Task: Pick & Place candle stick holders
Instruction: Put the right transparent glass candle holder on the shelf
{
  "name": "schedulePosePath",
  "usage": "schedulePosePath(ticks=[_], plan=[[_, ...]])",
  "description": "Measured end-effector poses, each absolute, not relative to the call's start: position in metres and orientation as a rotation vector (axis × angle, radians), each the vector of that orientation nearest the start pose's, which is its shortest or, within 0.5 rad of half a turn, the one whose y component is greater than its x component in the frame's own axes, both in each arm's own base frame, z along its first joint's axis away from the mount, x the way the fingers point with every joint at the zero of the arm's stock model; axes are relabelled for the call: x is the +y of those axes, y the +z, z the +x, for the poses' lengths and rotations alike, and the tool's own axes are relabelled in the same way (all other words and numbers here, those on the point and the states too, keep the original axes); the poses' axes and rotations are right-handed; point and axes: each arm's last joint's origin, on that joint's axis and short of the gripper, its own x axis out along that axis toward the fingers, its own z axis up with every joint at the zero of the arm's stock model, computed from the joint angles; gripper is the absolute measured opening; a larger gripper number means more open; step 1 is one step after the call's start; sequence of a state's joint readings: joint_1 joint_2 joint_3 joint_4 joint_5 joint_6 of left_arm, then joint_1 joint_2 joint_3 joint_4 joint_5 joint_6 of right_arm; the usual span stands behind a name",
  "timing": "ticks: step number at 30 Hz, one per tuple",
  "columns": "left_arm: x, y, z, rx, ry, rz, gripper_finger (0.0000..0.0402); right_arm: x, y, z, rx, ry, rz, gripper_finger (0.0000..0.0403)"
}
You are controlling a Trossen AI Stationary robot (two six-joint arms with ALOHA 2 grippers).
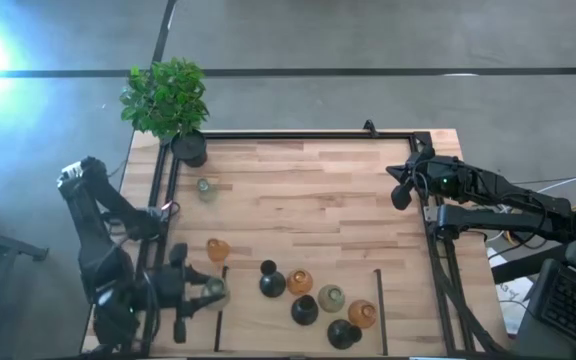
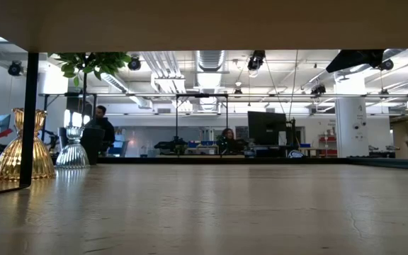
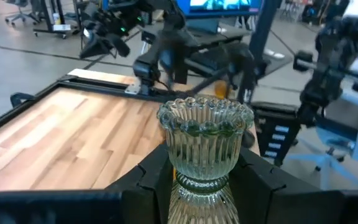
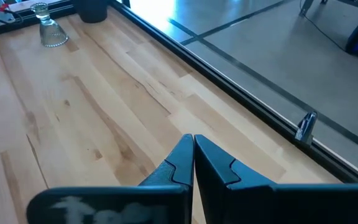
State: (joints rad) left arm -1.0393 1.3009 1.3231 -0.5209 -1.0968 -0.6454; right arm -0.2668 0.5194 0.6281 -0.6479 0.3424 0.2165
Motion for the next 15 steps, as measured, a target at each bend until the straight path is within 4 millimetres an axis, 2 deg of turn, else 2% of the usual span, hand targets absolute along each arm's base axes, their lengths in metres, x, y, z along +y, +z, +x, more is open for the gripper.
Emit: schedulePosePath(ticks=[7, 15], plan=[[-0.249, 0.371, 0.161, 0.169, 0.112, -0.19, 0.0126, -0.038, 0.272, 0.103, 0.481, -0.65, 0.184, 0.0008], [-0.268, 0.354, 0.173, 0.159, 0.134, -0.141, 0.0126, -0.038, 0.272, 0.103, 0.48, -0.65, 0.184, 0.0009]])
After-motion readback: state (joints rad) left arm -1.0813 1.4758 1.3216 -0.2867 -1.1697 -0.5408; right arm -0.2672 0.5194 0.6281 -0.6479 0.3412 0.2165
